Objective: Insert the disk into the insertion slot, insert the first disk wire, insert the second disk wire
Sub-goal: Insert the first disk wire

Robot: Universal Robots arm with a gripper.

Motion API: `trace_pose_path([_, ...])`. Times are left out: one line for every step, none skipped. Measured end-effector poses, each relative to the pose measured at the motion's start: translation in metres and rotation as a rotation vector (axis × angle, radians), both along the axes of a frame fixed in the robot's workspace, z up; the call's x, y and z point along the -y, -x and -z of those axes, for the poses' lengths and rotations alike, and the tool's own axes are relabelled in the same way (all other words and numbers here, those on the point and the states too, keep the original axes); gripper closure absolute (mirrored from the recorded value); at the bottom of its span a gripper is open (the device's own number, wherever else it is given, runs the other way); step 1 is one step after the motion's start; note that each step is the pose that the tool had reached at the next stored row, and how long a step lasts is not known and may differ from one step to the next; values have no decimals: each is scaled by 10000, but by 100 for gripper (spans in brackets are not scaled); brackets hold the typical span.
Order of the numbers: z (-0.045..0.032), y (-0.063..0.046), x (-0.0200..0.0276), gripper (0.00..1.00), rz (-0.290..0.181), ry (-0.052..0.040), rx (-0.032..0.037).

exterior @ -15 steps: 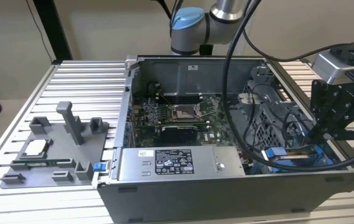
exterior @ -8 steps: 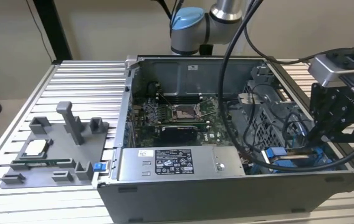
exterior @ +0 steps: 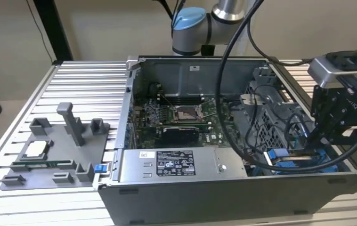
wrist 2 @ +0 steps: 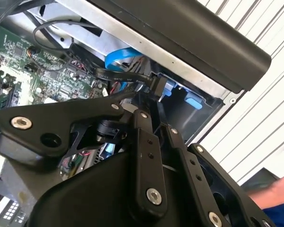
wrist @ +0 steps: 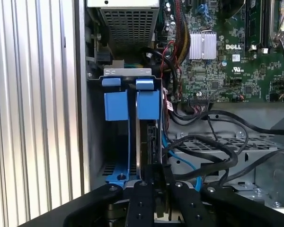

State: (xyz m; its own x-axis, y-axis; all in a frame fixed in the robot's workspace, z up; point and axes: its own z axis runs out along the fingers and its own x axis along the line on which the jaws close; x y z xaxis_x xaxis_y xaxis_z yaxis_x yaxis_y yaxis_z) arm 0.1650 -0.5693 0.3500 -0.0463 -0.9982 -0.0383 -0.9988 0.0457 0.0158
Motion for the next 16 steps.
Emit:
trace_pose_path([3, 1, 2, 100, 0, -26, -10])
trace_pose_path([9, 2, 7, 100, -1, -54, -17])
trace_pose_path([19, 2, 10, 100, 0, -71, -19])
trace_pose_path([32, 3, 12, 100, 1, -83, -20])
trace_pose_path([44, 4, 14, 100, -1, -101, -20])
trace_pose_path([56, 4, 15, 100, -2, -125, -20])
trace_pose_path([67, 4, 15, 100, -6, -154, -20])
trace_pose_path([74, 4, 18, 100, -13, -191, -20])
trace_pose_path([78, 4, 25, 100, -16, -243, -20])
trace_pose_path([81, 4, 31, 100, -17, -275, -20])
trace_pose_path([82, 4, 43, 100, -18, -305, -20])
trace_pose_path([83, 4, 60, 100, -18, -323, -20])
trace_pose_path([86, 4, 70, 100, -17, -336, -20])
trace_pose_path([85, 4, 73, 100, -17, -334, -19])
trace_pose_path([85, 4, 73, 100, -17, -334, -19])
trace_pose_path([85, 4, 74, 100, -17, -334, -19])
